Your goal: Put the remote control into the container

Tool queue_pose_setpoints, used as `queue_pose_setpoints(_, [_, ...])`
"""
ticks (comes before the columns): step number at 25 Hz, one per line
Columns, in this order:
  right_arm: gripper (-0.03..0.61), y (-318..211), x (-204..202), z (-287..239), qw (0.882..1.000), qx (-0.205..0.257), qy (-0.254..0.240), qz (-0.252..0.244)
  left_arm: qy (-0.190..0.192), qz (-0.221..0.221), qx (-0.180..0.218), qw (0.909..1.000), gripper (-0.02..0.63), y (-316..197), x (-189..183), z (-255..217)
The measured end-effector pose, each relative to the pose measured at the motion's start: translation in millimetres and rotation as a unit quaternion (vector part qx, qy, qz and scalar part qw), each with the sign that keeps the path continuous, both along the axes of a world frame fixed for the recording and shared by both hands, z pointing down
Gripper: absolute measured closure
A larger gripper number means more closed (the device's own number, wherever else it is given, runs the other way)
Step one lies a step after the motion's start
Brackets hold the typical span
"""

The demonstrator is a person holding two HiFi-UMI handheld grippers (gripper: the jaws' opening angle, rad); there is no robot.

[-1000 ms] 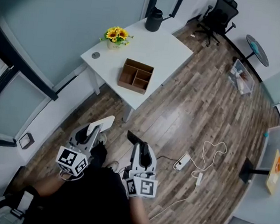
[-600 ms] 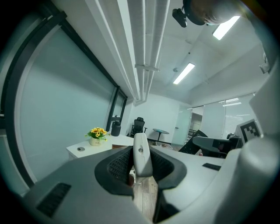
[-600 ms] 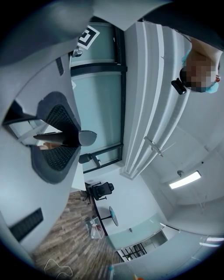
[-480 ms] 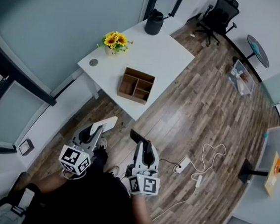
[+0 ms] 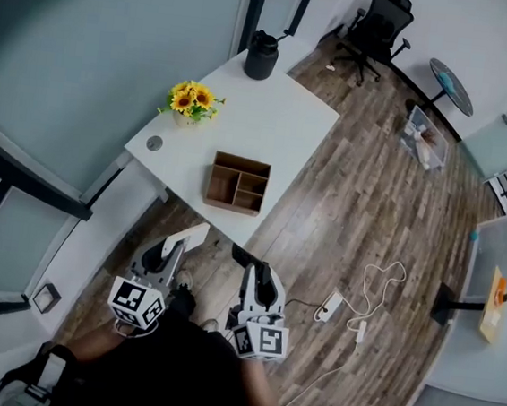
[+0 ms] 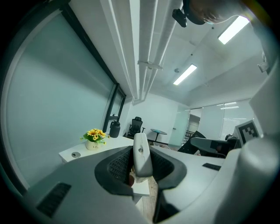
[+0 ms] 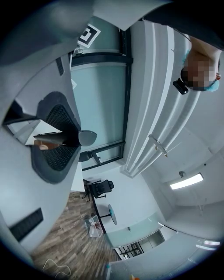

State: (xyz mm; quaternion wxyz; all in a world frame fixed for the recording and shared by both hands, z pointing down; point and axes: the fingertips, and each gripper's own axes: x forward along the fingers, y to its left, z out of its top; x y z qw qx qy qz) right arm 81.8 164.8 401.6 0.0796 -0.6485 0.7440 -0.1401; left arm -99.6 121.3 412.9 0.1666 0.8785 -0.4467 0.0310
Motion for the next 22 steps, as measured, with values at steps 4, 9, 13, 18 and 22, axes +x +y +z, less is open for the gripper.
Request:
queue_pose_setpoints(4, [0.482,-20.7,-8.8,1.7,1.000,0.000,0.005,0.013,0.002,0.015,-0.004,0.9999,0.517,-22.7,-5.3,4.8])
queue_pose_setpoints(9, [0.482,-40.6,-15.5,2.7,0.999,-0.005,0.011,0.030,0.008,0.028,-0.010,0.9995,0.518,-45.8,-10.6,6.9])
queue_pose_setpoints(13, [0.482,-50.0,-15.0,11.0,0.999,-0.013,-0.001,0.050,0.008,0.044,-0.008,0.9990,0.517,-63.0,-13.8,9.5])
queue_pose_setpoints(18, [0.482,-56.8,-16.1,8.8,0.998,-0.017,0.007,0.061,0.015,0.045,-0.019,0.9987,0.517,-74.4,-20.6,14.0])
queue_pose_setpoints(22, [0.482,-66.8,-15.2,5.6,0.998,-0.007,0.005,0.065,0.022,0.050,-0.016,0.9984,0.518,-81.5,-19.2,13.5])
